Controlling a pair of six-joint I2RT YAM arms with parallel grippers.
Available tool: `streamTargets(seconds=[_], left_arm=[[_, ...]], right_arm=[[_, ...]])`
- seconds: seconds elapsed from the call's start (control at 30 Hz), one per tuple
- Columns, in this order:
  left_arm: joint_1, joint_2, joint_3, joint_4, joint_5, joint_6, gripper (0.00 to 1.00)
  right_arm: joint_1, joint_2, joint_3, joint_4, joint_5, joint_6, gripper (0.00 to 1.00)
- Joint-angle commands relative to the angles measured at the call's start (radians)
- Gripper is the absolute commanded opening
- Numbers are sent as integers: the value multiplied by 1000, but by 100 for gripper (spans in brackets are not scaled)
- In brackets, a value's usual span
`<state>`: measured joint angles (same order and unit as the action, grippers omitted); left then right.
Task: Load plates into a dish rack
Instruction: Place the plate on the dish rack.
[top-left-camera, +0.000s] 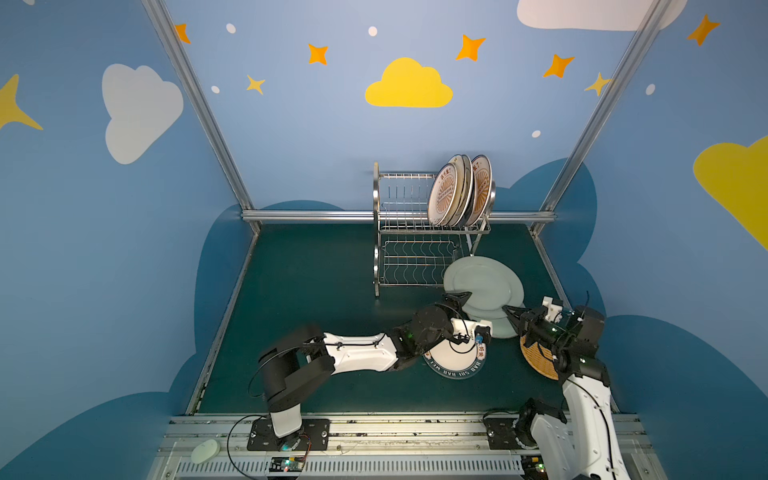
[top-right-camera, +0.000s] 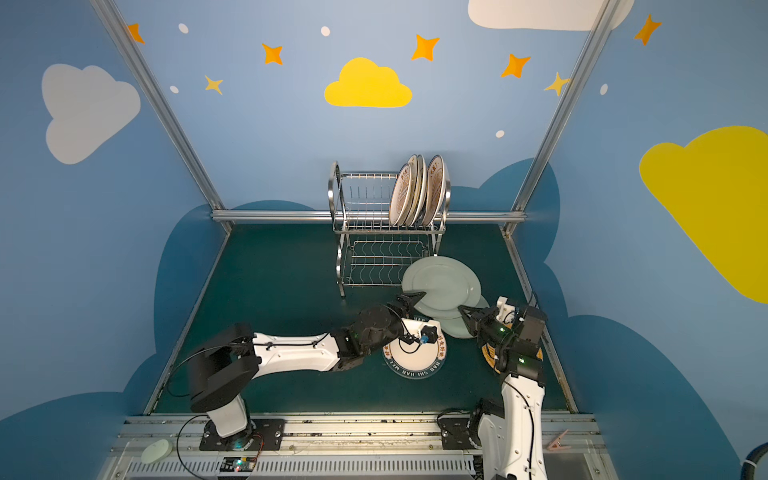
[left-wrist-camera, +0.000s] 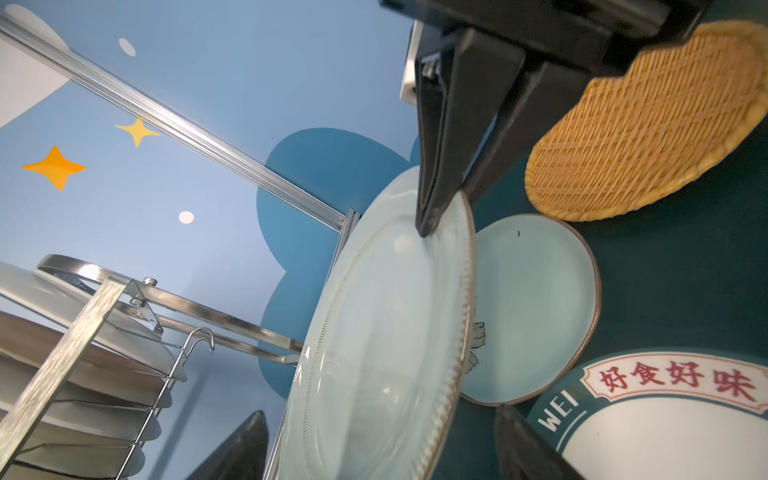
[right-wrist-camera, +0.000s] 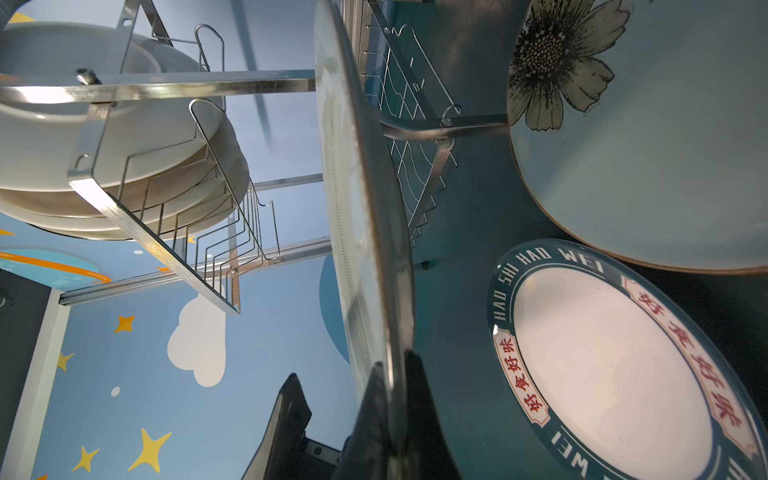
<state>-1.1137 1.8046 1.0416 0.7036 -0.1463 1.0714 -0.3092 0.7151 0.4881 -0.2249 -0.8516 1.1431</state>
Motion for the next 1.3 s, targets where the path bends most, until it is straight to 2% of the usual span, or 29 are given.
streamTargets(seconds=[0.0, 0.2, 0.37, 0.57, 0.83, 1.13, 1.17, 1.27], left_arm=[[-1, 33, 41, -1, -14, 54, 79], [5, 91, 99, -20, -27, 49, 66], [5, 140, 129, 19, -55, 76, 41], [13, 175, 162, 15, -69, 98, 36], [2, 183, 186, 35, -130, 96, 4], [-24, 133, 126, 147, -186, 125, 4], [-26, 131, 124, 162, -196, 133, 4], [-31, 127, 115, 210, -216, 167, 4]], right_arm=[[8, -10, 70, 90, -43, -19, 0], [18, -6, 75, 71, -44, -29, 0], [24, -10, 74, 61, -44, -37, 0], [34, -11, 78, 54, -41, -37, 0], [47, -26, 82, 38, -44, -41, 0], [73, -54, 104, 20, -35, -59, 0], [76, -55, 111, 19, -36, -61, 3], [85, -58, 132, -1, -34, -79, 22]])
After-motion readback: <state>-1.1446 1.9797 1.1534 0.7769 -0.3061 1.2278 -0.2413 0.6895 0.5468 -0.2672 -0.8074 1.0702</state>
